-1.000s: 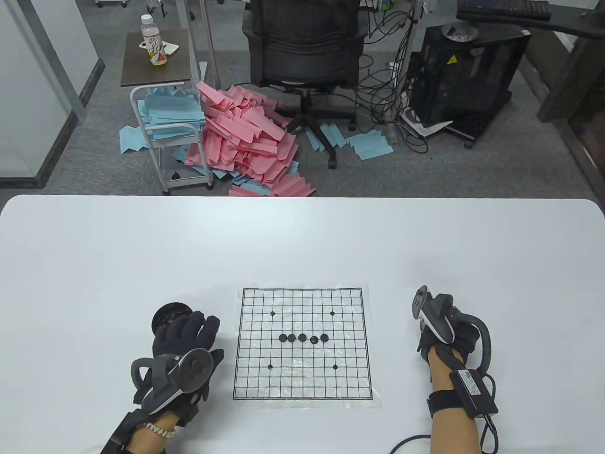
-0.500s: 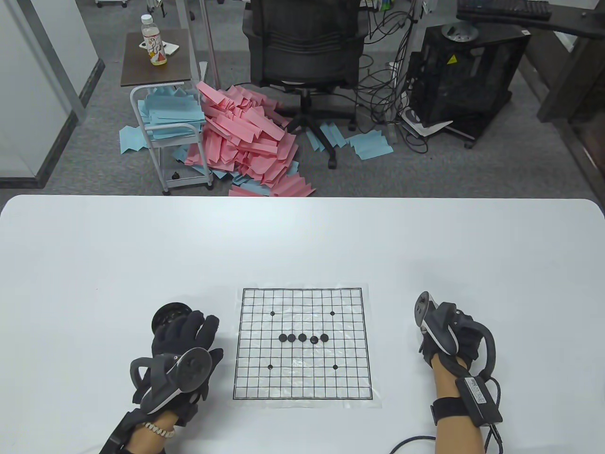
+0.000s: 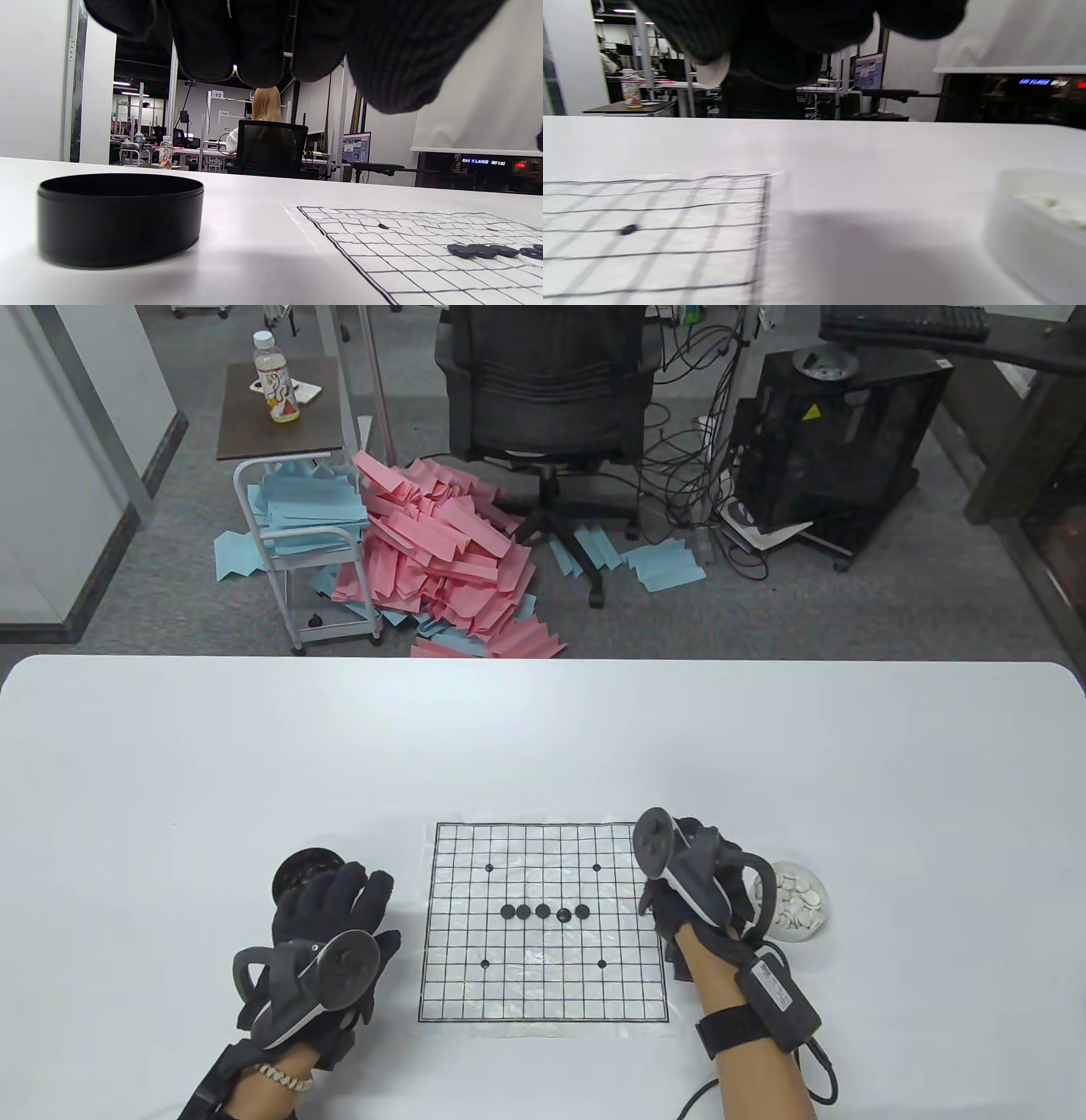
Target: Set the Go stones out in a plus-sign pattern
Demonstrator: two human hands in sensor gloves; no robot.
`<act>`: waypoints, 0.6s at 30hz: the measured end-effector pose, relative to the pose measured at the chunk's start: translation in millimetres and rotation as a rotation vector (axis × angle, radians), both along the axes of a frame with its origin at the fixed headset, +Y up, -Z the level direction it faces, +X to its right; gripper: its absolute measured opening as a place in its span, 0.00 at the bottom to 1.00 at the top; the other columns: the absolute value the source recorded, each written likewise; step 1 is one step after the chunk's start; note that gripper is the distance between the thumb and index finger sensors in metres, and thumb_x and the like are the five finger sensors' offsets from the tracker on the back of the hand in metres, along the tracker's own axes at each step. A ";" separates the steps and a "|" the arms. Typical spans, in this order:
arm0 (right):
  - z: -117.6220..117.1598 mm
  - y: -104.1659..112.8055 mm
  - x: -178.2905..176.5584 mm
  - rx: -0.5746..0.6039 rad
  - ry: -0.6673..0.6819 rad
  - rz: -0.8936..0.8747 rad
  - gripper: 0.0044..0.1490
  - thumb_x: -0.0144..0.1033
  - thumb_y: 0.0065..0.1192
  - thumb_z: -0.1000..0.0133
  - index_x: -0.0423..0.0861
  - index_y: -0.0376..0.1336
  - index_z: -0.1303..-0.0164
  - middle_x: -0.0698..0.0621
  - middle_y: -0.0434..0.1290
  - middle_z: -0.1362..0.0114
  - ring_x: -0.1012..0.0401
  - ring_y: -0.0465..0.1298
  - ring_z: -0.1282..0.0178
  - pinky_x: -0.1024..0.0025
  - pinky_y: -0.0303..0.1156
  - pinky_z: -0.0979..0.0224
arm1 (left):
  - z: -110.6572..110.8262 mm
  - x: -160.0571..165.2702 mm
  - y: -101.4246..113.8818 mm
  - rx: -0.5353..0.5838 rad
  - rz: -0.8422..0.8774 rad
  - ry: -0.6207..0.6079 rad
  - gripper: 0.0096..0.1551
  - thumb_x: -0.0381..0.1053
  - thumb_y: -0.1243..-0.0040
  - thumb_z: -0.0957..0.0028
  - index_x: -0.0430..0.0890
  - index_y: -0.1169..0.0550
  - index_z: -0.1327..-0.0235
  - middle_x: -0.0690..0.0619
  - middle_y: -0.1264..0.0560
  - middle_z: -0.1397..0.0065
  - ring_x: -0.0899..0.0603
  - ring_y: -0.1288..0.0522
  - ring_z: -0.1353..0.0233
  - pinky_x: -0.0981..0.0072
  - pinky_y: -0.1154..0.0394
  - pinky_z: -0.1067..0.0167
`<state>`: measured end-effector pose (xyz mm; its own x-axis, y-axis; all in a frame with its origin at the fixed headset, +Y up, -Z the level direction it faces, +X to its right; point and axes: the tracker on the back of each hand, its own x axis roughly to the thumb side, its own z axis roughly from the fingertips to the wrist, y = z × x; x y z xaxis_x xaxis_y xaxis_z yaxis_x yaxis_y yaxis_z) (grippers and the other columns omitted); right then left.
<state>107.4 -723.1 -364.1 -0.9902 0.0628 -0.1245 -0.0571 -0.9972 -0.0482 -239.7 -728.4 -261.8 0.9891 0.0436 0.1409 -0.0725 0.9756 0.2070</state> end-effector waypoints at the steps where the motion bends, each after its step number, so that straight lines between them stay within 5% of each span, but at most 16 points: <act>1: -1.2 -1.8 -7.1 -0.013 0.008 -0.017 0.24 0.45 0.68 0.51 0.57 0.70 0.43 0.55 0.79 0.41 0.66 0.78 0.57 0.65 0.77 0.46 | 0.0 -0.1 -0.1 0.000 0.000 0.000 0.43 0.62 0.32 0.58 0.55 0.30 0.27 0.45 0.31 0.17 0.32 0.30 0.21 0.29 0.38 0.30; 7: -10.0 -29.4 -54.1 -0.162 0.043 -0.084 0.24 0.45 0.68 0.51 0.57 0.69 0.43 0.55 0.78 0.40 0.65 0.77 0.55 0.63 0.76 0.43 | -0.2 -0.9 -1.5 -0.007 -0.001 0.001 0.43 0.62 0.32 0.58 0.55 0.30 0.26 0.45 0.32 0.17 0.32 0.30 0.21 0.29 0.38 0.29; 18: -10.5 -59.4 -94.5 -0.229 0.065 -0.005 0.23 0.46 0.68 0.51 0.58 0.71 0.44 0.55 0.79 0.41 0.65 0.77 0.55 0.63 0.75 0.42 | 0.4 -1.1 -1.8 -0.011 -0.005 0.000 0.42 0.62 0.32 0.58 0.55 0.30 0.27 0.45 0.32 0.17 0.32 0.30 0.21 0.29 0.38 0.29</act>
